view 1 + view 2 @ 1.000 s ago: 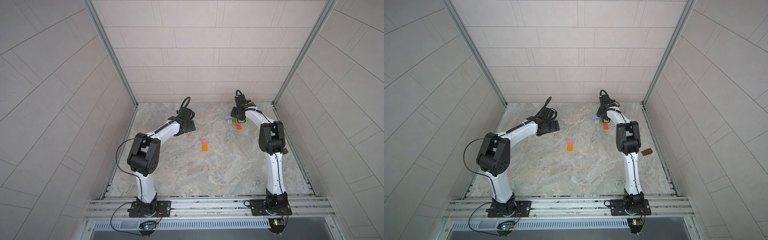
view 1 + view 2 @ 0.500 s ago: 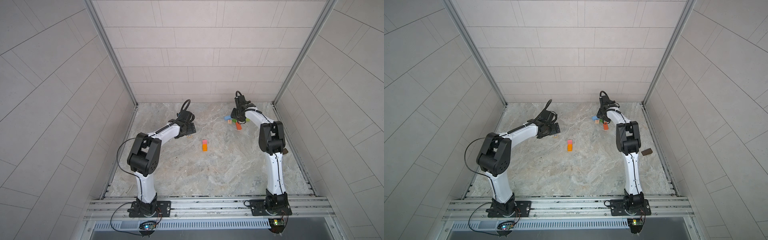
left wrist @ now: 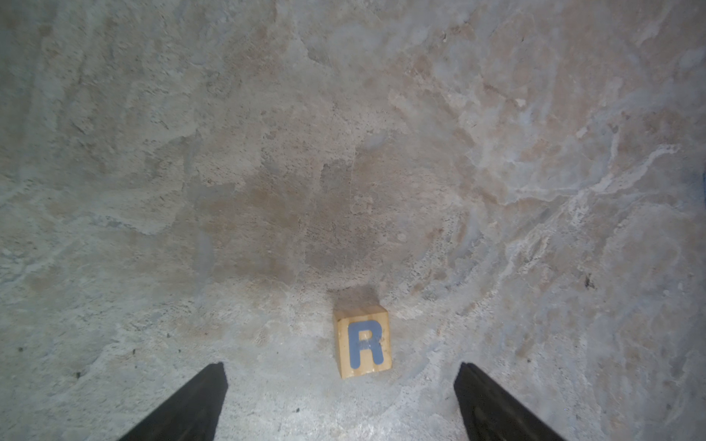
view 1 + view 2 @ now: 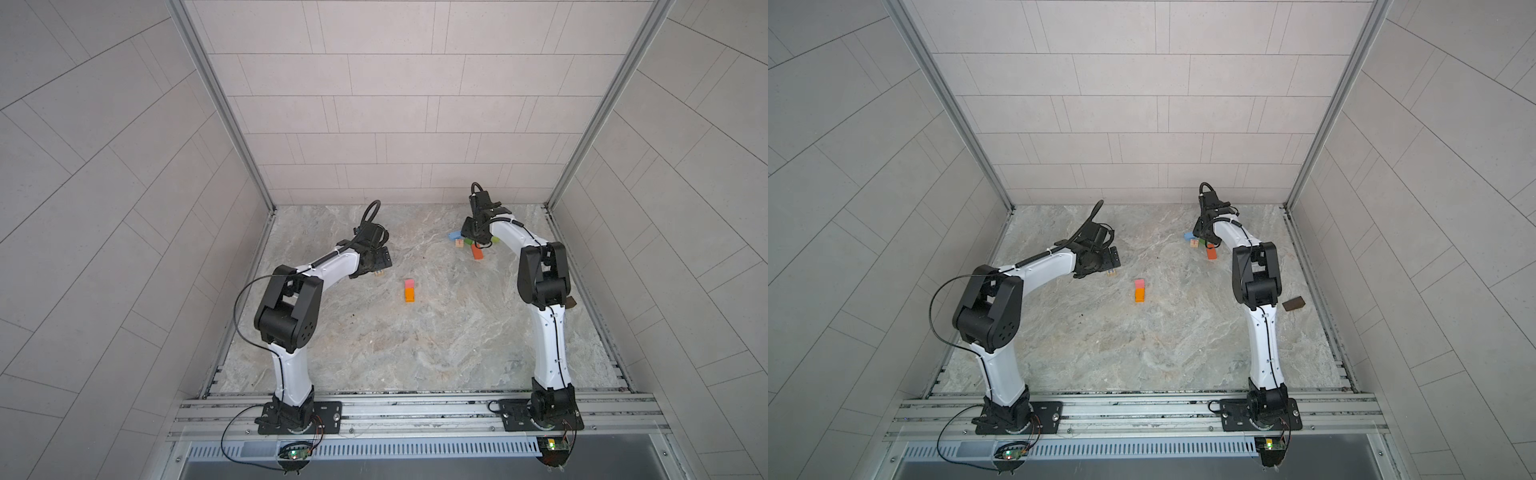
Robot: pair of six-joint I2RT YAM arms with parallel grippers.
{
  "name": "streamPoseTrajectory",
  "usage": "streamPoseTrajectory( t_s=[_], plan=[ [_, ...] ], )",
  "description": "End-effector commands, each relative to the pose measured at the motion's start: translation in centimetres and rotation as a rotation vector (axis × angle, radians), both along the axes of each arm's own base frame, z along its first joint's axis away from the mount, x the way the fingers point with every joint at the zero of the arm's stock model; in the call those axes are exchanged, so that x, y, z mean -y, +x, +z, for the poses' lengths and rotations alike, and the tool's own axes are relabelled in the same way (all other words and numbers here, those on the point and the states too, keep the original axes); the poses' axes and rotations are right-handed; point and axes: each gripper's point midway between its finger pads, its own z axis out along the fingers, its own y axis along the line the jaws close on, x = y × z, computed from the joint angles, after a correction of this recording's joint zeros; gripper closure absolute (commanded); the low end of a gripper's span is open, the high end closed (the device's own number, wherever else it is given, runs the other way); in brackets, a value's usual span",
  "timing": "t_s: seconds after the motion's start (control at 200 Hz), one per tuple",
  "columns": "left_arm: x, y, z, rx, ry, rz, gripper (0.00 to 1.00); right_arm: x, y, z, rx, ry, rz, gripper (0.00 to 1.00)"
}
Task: Build the wood block tower
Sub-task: 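Lower the right gripper onto the green cube and close on it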
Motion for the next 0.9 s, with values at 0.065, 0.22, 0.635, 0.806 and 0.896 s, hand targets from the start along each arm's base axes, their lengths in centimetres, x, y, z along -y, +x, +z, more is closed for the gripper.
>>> streamPoseTrajectory(
  t_s=[0.065,0.22,0.635,0.806,0.896],
  plan=[
    [0.1,-0.2,1.4,0.030,-0.027,0.009,0.00,-0.2,-1.1,-2.1,-0.060,-0.013,-0.009,0.50],
    [0.0,-0.5,1.3,0.030,-0.030,0.009,0.00,-0.5,-1.2,-2.4,-0.067,-0.017,-0.006,0.51],
    [-0.1,-0.9,1.3,0.037,-0.029,0.008,0.00,-0.9,-1.3,-3.1,-0.079,-0.024,-0.001,0.57],
    [-0.1,-1.0,1.3,0.035,-0.028,0.007,0.00,-0.8,-1.5,-3.3,-0.089,-0.041,0.008,0.61],
    [-0.1,-1.0,1.4,0.038,-0.029,0.005,0.00,-0.8,-1.6,-3.3,-0.093,-0.044,0.013,0.63]
  ],
)
